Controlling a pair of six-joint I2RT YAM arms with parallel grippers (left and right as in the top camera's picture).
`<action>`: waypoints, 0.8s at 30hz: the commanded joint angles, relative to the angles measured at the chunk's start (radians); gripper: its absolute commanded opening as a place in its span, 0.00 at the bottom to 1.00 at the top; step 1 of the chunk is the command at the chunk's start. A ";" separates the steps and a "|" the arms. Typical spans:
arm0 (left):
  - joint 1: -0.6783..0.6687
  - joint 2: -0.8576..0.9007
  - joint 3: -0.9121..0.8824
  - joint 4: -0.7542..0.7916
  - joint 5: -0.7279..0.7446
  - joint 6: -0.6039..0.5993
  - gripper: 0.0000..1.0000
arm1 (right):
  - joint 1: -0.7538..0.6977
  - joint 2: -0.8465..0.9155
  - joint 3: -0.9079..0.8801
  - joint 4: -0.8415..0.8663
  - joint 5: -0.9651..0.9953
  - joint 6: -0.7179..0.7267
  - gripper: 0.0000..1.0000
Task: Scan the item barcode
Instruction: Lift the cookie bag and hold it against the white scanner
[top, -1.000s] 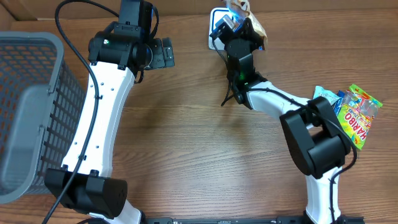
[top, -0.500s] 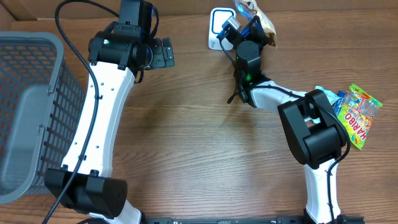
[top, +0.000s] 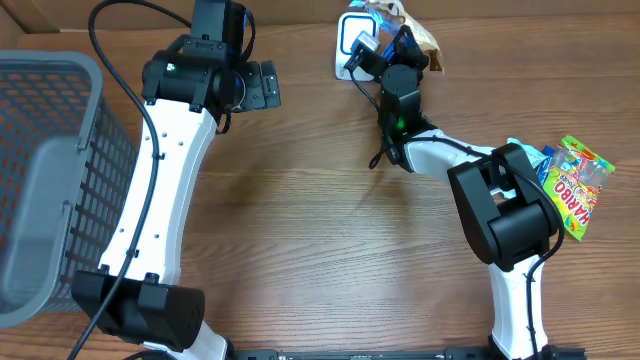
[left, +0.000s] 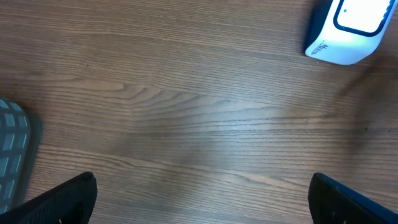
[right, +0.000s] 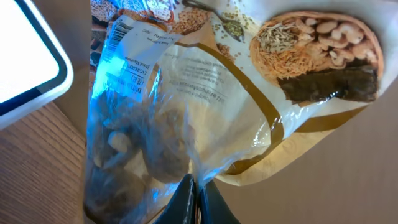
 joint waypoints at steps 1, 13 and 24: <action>0.004 -0.015 0.016 0.000 -0.006 0.023 1.00 | -0.004 0.001 0.012 0.008 -0.029 -0.050 0.04; 0.004 -0.015 0.016 0.001 -0.006 0.023 1.00 | -0.004 0.001 0.026 0.004 -0.097 -0.136 0.04; 0.004 -0.015 0.016 0.001 -0.005 0.023 1.00 | -0.004 0.001 0.026 -0.007 -0.134 -0.154 0.04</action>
